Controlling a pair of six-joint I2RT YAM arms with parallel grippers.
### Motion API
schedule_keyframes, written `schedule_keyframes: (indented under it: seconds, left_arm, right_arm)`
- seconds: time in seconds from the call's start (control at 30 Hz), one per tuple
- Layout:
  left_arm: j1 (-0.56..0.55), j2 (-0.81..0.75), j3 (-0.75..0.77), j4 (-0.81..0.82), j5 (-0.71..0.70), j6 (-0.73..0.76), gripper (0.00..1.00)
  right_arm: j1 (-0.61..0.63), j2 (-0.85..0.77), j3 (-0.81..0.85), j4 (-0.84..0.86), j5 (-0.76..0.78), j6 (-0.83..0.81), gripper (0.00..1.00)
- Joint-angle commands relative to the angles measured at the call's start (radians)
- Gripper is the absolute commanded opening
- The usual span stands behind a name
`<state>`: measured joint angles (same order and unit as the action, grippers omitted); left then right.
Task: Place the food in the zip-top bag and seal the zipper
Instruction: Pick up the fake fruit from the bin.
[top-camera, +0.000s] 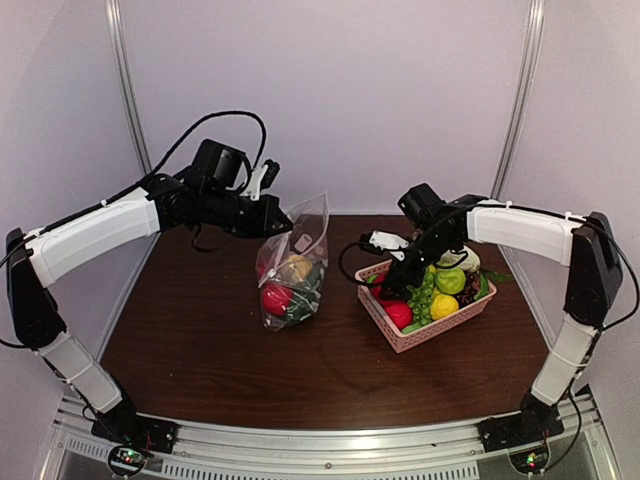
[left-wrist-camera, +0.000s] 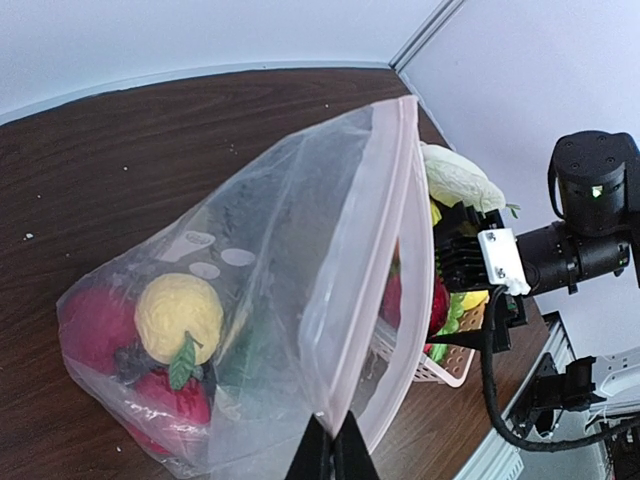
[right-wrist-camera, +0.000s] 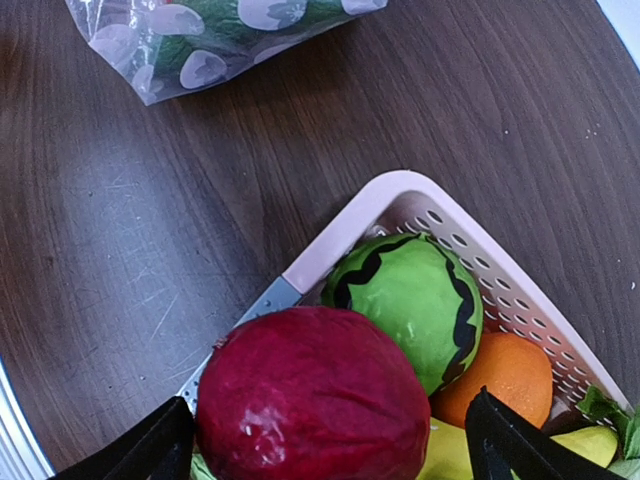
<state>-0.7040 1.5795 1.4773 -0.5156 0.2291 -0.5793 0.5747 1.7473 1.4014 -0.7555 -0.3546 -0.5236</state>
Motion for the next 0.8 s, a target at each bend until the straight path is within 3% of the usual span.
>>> schedule_keyframes:
  seconds: [0.0, 0.13, 0.3, 0.53, 0.77]
  left_arm:
    - [0.0, -0.034, -0.024, 0.046, 0.017, -0.014, 0.0]
    - [0.0, -0.03, -0.025, 0.047, 0.022, -0.014, 0.0]
    - [0.0, -0.016, -0.019, 0.055, 0.034, -0.016, 0.0]
    - [0.0, 0.014, -0.003, 0.077, 0.077, -0.038, 0.0]
    - [-0.001, 0.008, 0.001, 0.077, 0.106, -0.055, 0.0]
  right_arm:
    - [0.005, 0.007, 0.047, -0.048, -0.041, -0.002, 0.86]
    - [0.005, -0.011, 0.082, -0.102, -0.051, -0.007, 0.71]
    - [0.006, -0.115, 0.148, -0.151, -0.073, -0.006, 0.69]
    - [0.058, -0.22, 0.269, -0.094, -0.316, 0.019, 0.69]
    - [0.112, -0.104, 0.402, 0.04, -0.421, 0.129, 0.7]
